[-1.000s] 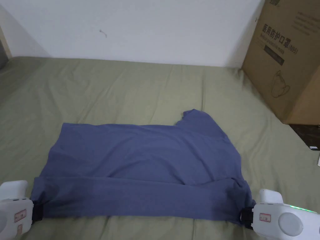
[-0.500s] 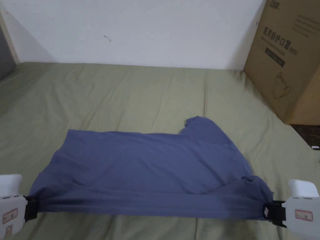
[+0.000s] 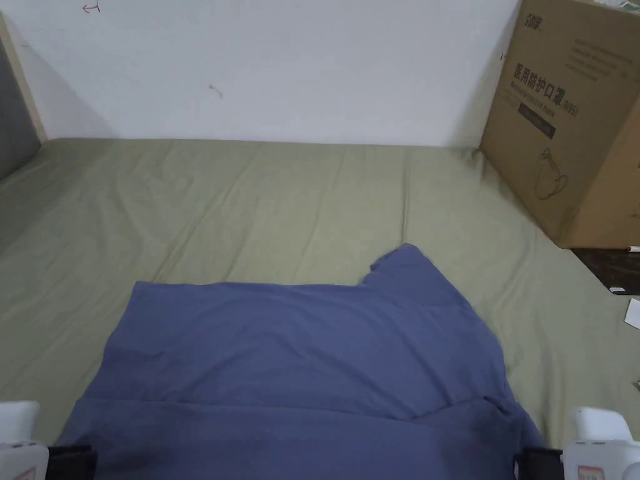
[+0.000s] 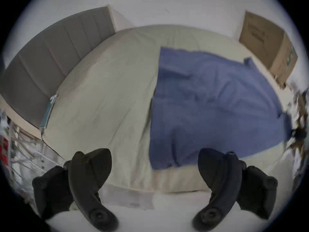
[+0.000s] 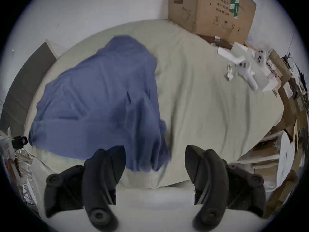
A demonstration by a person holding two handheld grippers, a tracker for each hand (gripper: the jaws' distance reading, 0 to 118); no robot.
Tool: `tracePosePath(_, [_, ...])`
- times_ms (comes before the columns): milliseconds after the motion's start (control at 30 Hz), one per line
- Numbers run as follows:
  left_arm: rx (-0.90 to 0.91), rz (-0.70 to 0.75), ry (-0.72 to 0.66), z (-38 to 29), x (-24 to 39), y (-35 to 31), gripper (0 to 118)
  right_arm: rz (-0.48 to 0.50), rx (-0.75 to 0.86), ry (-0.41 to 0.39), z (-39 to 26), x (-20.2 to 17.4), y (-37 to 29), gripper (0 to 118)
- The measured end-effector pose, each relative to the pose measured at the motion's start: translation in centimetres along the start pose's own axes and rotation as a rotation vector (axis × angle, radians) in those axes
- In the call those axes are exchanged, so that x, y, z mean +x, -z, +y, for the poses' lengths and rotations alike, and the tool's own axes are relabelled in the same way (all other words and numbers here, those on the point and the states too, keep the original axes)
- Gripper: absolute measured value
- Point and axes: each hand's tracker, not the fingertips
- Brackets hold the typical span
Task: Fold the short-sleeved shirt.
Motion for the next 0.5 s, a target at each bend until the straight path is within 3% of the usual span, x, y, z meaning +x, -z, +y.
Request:
tracePosePath(100, [0.067,-0.051,-0.052,2.0,0.4,-1.5,108,0.032,0.086,-0.015,2.8,-0.7,-1.5,77])
tracePosePath(133, [0.082,-0.070,-0.040,2.6,0.8,-1.9,104,0.057,0.114,-0.024,3.8,-1.0,-1.9,75])
tracePosePath(167, [0.110,-0.099,-0.028,3.2,1.5,-2.1,90,0.077,0.139,-0.031,4.8,-1.4,-2.1,70])
tracePosePath(200, [0.129,-0.106,-0.026,3.7,2.1,-2.2,64,0.077,0.153,-0.025,5.6,-1.8,-2.1,57])
tracePosePath(233, [0.130,-0.111,-0.020,4.2,2.7,-1.9,17,0.077,0.164,-0.019,6.4,-2.1,-1.8,23])
tracePosePath(267, [0.126,-0.112,-0.019,4.6,3.4,-1.3,0,0.076,0.176,0.004,6.9,-2.4,-1.0,0])
tracePosePath(300, [0.133,-0.106,-0.017,4.5,4.1,-0.8,0,0.061,0.170,0.052,7.2,-2.6,-0.1,0])
tracePosePath(400, [0.115,-0.113,-0.007,4.8,5.4,0.8,0,0.140,0.091,0.132,7.9,-2.5,2.8,0])
tracePosePath(500, [0.082,-0.149,-0.032,5.6,5.9,2.3,0,0.108,0.090,0.071,9.1,-3.2,4.3,0])
